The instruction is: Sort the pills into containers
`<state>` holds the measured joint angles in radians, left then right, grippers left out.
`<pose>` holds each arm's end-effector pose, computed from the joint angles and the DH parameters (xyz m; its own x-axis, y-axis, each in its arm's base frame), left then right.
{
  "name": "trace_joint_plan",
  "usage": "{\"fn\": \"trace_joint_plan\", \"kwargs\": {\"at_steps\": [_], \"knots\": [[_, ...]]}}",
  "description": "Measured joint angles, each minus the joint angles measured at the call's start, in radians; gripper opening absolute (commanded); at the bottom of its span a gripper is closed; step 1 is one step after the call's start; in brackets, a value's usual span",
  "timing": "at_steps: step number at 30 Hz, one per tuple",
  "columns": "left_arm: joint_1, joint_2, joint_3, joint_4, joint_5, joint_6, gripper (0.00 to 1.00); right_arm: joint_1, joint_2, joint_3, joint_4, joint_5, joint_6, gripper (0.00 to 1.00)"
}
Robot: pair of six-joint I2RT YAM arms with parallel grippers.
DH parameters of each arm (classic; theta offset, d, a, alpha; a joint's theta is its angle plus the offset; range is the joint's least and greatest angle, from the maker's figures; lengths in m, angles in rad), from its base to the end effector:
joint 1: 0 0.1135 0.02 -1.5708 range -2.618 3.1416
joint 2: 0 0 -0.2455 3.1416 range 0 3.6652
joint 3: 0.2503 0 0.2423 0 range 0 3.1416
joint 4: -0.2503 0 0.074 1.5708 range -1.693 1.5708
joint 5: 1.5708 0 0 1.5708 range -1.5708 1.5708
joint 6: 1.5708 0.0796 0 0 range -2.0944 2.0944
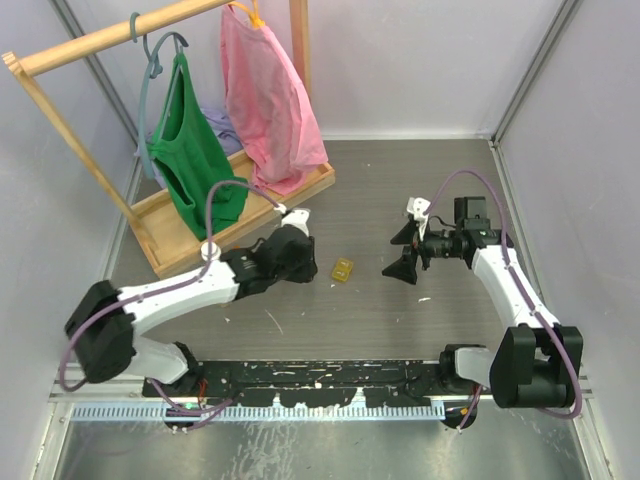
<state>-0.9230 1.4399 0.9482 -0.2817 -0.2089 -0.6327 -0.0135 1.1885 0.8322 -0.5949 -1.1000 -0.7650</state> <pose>0.2134 -0.2547 0.1929 -0.7483 0.0302 -0.6627 0.3076 0.9009 -0.3063 0.2342 0.0678 0.2260 -0.2331 -0.3110 -0.9214 -0.9326 0.3399 0.1212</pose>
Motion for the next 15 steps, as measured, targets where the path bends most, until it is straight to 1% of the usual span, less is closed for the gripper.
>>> {"fn": "trace_joint_plan", "kwargs": {"at_steps": [1, 2, 4, 6, 8, 10, 15], "knots": [[0.0, -0.051, -0.02, 0.0, -0.013, 0.016, 0.36, 0.007, 0.01, 0.0, -0.035, -0.002, -0.081, 1.0], [0.0, -0.099, -0.04, 0.0, -0.024, 0.027, 0.42, 0.015, 0.022, 0.001, -0.076, -0.004, -0.169, 1.0], [0.0, -0.181, -0.076, -0.001, -0.034, 0.051, 0.49, 0.037, 0.054, 0.01, -0.18, -0.005, -0.374, 1.0], [0.0, -0.287, -0.13, 0.001, -0.04, 0.071, 0.55, 0.065, 0.098, 0.032, -0.288, 0.003, -0.576, 1.0], [0.0, -0.374, -0.174, 0.005, -0.042, 0.082, 0.56, 0.1, 0.15, 0.069, -0.36, 0.025, -0.734, 1.0], [0.0, -0.446, -0.216, 0.008, -0.041, 0.092, 0.56, 0.145, 0.205, 0.114, -0.397, 0.061, -0.852, 1.0], [0.0, -0.57, -0.283, -0.007, -0.041, 0.098, 0.56, 0.277, 0.378, 0.264, -0.416, 0.179, -1.038, 1.0]]}}
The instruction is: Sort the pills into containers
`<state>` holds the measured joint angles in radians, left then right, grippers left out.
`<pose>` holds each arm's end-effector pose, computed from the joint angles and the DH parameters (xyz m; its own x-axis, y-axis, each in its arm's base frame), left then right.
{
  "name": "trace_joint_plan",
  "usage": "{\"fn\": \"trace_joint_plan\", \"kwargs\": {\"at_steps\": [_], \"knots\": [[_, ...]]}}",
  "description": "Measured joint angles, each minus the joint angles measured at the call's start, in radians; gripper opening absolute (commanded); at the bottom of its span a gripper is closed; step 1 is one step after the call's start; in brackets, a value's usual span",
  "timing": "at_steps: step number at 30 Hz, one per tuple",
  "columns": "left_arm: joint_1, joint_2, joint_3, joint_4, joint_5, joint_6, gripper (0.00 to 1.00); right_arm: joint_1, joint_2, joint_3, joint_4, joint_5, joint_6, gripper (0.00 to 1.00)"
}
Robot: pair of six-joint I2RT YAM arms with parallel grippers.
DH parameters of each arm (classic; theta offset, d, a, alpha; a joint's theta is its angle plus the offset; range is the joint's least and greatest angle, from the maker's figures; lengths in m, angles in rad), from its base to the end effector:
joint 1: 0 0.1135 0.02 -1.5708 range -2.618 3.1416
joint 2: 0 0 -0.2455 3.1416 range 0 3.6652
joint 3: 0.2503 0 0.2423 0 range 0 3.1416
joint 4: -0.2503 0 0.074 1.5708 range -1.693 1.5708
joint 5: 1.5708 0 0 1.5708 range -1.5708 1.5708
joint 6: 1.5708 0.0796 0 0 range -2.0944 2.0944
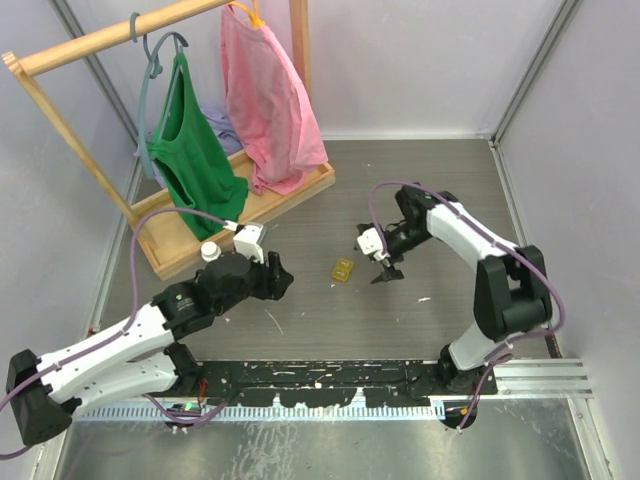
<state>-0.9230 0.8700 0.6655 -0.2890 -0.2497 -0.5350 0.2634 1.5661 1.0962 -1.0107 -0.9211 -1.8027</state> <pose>0.1586 -0.1770 0.2406 -0.5729 -0.0616 -0.8173 0.4060 0.8449 -0.3483 0.2406 0.1305 0.1846 0.4417 -0.4907 -0.7511 -0.8837 -0.3823 -0.2699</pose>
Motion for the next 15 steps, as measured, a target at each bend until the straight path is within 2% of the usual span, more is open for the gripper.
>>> {"fn": "trace_joint_plan", "kwargs": {"at_steps": [6, 12, 15], "knots": [[0.0, -0.141, -0.044, -0.031, -0.001, -0.021, 0.56, 0.088, 0.218, 0.191, -0.014, 0.11, -0.12, 1.0], [0.0, -0.231, -0.068, -0.068, -0.009, -0.052, 0.56, 0.134, 0.336, 0.249, -0.018, 0.197, -0.184, 1.0], [0.0, -0.24, -0.07, -0.082, -0.013, -0.06, 0.56, 0.156, 0.371, 0.27, -0.019, 0.227, -0.196, 0.96]]}}
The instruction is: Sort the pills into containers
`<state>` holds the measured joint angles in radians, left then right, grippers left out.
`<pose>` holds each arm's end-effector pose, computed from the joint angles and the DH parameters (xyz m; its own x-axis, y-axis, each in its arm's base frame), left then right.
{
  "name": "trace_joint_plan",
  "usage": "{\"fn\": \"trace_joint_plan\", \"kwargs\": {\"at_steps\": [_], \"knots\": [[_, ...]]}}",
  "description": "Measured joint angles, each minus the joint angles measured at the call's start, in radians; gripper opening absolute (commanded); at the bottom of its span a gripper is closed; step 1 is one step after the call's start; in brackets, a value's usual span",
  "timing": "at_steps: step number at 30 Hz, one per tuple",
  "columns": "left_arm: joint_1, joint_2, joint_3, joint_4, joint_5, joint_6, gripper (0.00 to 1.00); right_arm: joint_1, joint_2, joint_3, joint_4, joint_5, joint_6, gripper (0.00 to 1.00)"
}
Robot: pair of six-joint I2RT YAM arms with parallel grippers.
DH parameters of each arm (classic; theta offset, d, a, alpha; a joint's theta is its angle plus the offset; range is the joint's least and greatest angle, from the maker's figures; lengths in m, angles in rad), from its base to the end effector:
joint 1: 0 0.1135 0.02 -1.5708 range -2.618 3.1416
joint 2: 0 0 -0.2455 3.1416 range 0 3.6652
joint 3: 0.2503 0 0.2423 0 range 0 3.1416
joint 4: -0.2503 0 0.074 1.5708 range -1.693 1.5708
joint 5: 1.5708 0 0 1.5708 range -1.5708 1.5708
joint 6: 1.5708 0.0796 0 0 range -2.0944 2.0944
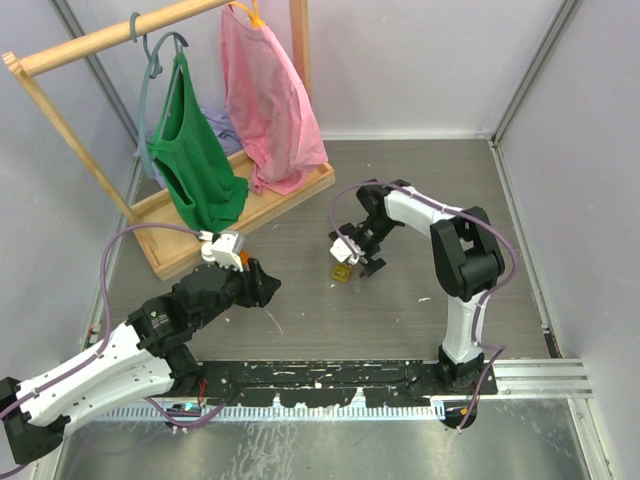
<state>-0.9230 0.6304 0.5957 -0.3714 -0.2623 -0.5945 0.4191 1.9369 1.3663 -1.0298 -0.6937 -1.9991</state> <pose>0.1353 -0.1446 0.2504 -0.5483 -0.1718 -0.8184 0.3854 0.8166 -0.4297 0.2843 0.1823 0.1313 0.6481 -0.4770 -0.5937 -0.7078 -0.6649 -0.2385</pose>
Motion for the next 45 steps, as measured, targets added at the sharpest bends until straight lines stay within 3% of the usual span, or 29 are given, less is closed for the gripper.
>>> {"fn": "trace_joint_plan", "kwargs": {"at_steps": [12, 29, 36, 45], "knots": [[0.0, 0.003, 0.0, -0.016, -0.004, -0.021, 0.55, 0.087, 0.066, 0.03, -0.005, 0.085, 0.001, 0.7], [0.0, 0.012, -0.007, -0.016, -0.002, -0.044, 0.54, 0.096, 0.053, 0.009, 0.013, 0.126, 0.083, 0.46], [0.0, 0.014, -0.007, -0.015, 0.003, -0.045, 0.54, 0.097, 0.008, -0.048, 0.099, 0.139, 0.203, 0.28], [0.0, 0.018, -0.007, -0.015, 0.007, -0.048, 0.54, 0.081, -0.067, -0.055, 0.158, 0.068, 0.474, 0.23]]}}
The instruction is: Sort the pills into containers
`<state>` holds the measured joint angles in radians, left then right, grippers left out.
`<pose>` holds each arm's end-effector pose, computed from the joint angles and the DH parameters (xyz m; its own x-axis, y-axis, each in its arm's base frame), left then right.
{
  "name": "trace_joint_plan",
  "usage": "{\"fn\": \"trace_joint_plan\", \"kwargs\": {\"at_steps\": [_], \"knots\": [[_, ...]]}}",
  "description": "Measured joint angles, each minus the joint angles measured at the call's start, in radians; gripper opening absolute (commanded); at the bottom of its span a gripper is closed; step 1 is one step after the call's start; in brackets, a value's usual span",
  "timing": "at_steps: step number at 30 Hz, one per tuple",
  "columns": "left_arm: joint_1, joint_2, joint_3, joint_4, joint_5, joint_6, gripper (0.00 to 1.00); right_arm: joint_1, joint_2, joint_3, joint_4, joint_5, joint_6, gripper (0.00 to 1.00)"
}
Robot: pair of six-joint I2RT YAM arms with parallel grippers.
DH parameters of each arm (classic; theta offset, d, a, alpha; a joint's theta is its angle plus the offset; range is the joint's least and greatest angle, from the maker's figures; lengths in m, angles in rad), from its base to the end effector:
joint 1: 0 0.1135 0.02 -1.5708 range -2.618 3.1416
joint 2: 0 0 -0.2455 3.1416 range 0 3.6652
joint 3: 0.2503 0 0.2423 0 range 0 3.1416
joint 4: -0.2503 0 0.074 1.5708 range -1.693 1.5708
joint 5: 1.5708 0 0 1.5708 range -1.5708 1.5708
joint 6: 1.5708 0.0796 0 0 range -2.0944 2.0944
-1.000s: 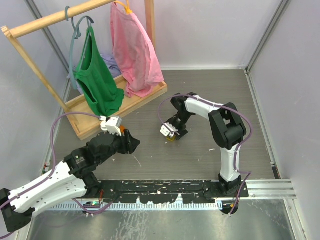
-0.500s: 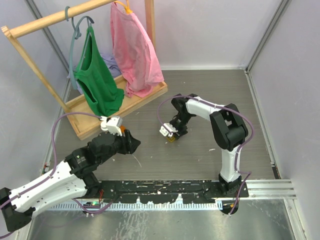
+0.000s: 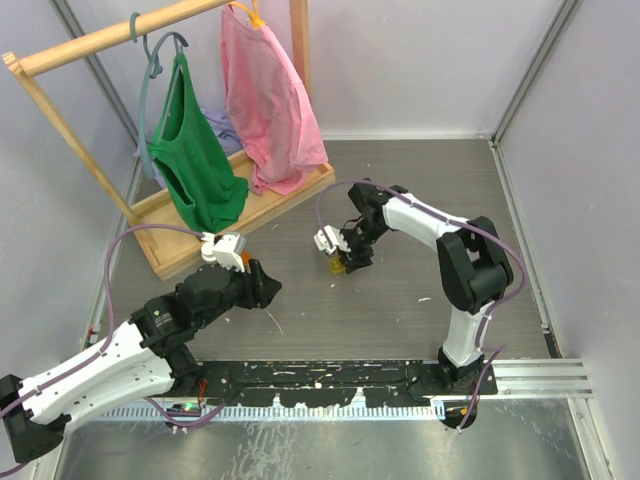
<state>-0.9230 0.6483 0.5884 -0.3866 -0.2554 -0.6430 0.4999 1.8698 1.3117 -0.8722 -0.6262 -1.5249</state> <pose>0.1358 -0.1461 0.2424 -0.5887 -0.1835 -0.7873 0.3512 0.8191 -0.4535 0.2783 0.2052 0.1376 0.4201 -0.6928 -0.5861 -0.8892 -0.4433 -0.1133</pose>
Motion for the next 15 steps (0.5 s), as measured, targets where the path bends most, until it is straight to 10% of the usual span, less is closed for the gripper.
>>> {"fn": "trace_joint_plan", "kwargs": {"at_steps": [15], "knots": [[0.0, -0.024, 0.0, 0.003, 0.025, -0.005, 0.54, -0.124, -0.161, 0.072, -0.14, -0.515, 0.309, 0.19]]}}
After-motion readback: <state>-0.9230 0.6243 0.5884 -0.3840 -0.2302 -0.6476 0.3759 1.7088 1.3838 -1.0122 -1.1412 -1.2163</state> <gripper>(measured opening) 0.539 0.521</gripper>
